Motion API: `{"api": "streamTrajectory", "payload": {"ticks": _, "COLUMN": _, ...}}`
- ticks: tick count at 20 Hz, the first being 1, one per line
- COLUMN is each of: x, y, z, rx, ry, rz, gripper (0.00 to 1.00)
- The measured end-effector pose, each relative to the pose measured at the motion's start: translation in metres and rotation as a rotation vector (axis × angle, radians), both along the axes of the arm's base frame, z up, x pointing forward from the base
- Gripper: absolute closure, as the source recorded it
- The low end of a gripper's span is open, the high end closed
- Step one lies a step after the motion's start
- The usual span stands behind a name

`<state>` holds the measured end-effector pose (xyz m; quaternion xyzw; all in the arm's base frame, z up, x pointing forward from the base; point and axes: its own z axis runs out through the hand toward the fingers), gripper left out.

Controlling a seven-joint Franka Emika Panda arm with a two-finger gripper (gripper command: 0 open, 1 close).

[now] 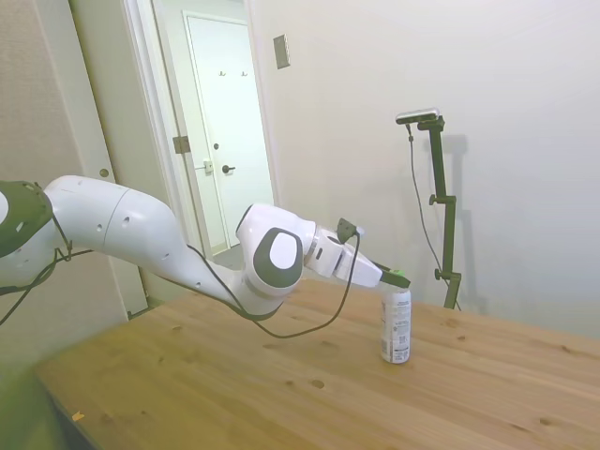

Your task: Stand the water bottle

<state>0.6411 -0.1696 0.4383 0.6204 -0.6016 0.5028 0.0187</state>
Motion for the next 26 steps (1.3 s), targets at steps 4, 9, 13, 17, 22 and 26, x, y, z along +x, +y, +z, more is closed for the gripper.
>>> {"api": "streamTrajectory", "payload": {"ticks": 4, "x": -0.001, "y": 0.001, "z": -0.002, "rx": 0.002, "ry": 0.007, "rz": 0.001, "gripper": 0.0}}
{"api": "streamTrajectory", "payload": {"ticks": 9, "x": -0.006, "y": -0.001, "z": 0.003, "rx": -0.006, "ry": 0.019, "rz": 0.011, "gripper": 0.0}}
{"api": "streamTrajectory", "payload": {"ticks": 13, "x": -0.018, "y": -0.001, "z": 0.02, "rx": 0.034, "ry": 0.107, "rz": 0.054, "gripper": 0.0}}
{"api": "streamTrajectory", "payload": {"ticks": 17, "x": -0.042, "y": -0.014, "z": 0.063, "rx": 0.112, "ry": 0.194, "rz": 0.11, "gripper": 0.0}}
{"api": "streamTrajectory", "payload": {"ticks": 22, "x": -0.07, "y": -0.022, "z": 0.088, "rx": 0.228, "ry": 0.358, "rz": 0.197, "gripper": 0.0}}
{"api": "streamTrajectory", "payload": {"ticks": 26, "x": -0.076, "y": -0.01, "z": 0.077, "rx": 0.297, "ry": 0.517, "rz": 0.294, "gripper": 0.0}}
